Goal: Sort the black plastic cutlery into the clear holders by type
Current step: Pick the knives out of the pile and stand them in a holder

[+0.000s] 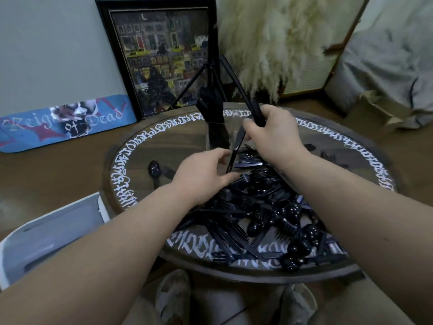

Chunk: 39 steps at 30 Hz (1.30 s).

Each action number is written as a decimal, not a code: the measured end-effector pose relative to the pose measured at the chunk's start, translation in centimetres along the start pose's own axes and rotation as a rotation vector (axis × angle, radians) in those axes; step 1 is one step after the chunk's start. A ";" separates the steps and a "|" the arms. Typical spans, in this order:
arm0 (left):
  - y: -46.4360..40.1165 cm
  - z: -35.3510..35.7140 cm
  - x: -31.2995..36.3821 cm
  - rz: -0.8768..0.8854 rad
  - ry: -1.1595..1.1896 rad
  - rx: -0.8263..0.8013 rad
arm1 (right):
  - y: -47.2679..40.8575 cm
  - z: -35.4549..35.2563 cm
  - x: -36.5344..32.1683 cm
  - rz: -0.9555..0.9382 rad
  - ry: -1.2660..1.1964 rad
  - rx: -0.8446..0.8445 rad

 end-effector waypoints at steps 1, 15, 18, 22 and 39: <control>0.2 0.5 0.6 0.003 0.005 -0.009 | 0.5 -0.5 0.5 0.024 -0.028 0.003; 2.5 0.6 -2.2 -0.145 0.045 0.208 | 6.8 1.6 7.7 0.085 -0.008 -0.256; 2.1 0.3 -2.8 -0.169 0.041 0.226 | 6.9 2.0 8.4 0.029 0.077 -0.266; 1.5 -0.2 -2.8 -0.157 0.058 0.265 | 6.2 2.0 7.8 -0.140 0.275 -0.259; 0.2 1.6 -1.6 -0.079 -0.043 0.070 | 4.3 0.5 6.7 -0.169 0.265 0.033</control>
Point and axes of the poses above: each hand's wrist, its own y-axis away from the middle knuckle, its own z-axis out of the palm, x = y × z, the point moved 8 cm from there along -y, towards the middle knuckle, and after that the axes turned 15 degrees about y, right-handed, at the moved point
